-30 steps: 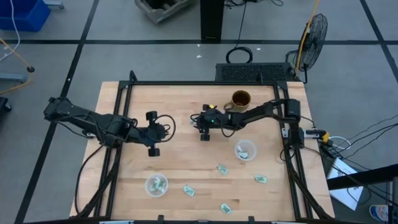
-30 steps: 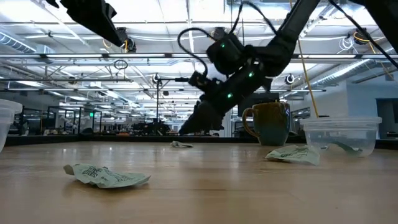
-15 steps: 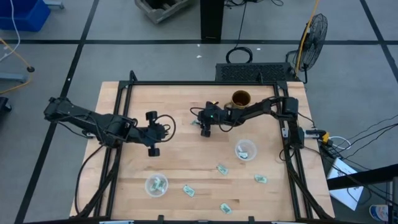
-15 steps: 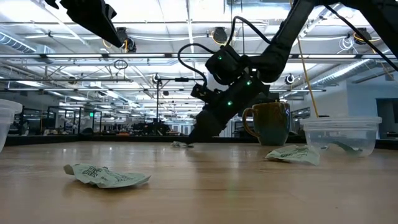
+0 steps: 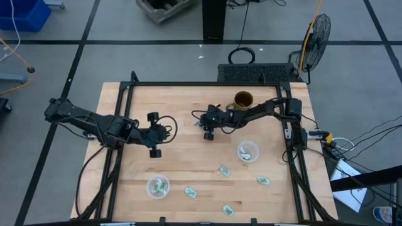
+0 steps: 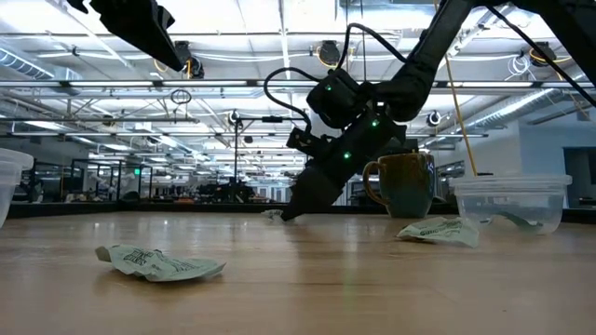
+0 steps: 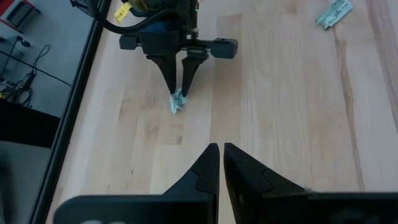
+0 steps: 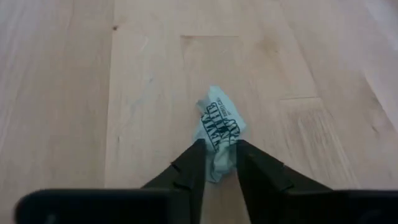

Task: Pick and place Stevia / Truvia into bins
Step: Put the stevia packet into the top transparent container

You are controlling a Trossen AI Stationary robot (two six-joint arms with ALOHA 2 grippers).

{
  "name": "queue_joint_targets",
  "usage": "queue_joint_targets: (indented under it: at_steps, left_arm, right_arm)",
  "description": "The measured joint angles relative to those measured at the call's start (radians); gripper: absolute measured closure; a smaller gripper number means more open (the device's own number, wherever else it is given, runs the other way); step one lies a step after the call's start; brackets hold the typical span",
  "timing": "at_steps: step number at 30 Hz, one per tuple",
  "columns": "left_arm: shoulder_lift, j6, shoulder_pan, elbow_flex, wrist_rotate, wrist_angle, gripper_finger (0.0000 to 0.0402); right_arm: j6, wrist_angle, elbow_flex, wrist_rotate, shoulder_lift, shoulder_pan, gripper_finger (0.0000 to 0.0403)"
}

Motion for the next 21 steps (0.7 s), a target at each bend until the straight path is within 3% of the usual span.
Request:
queue_joint_targets:
  at_steps: [6, 10, 15, 21]
  left_arm:
    - [0.0, 0.0, 0.0, 0.0, 0.0, 0.0, 0.0371]
    - [0.0, -0.002, 0.0, 0.0, 0.0, 0.001, 0.0371]
    - [0.0, -0.003, 0.0, 0.0, 0.0, 0.001, 0.0371]
    - [0.0, -0.01, 0.0, 0.0, 0.0, 0.003, 0.0371]
  right_arm:
    - [0.025, -0.015, 0.0, 0.012, -0.015, 0.032, 0.039]
    - [-0.021, -0.077, -0.003, 0.085, -0.084, 0.101, 0.0389]
    - [0.004, -0.309, -0.002, 0.255, -0.277, 0.231, 0.0392]
    - [0.272, -0.689, -0.001, 0.287, -0.525, 0.399, 0.0388]
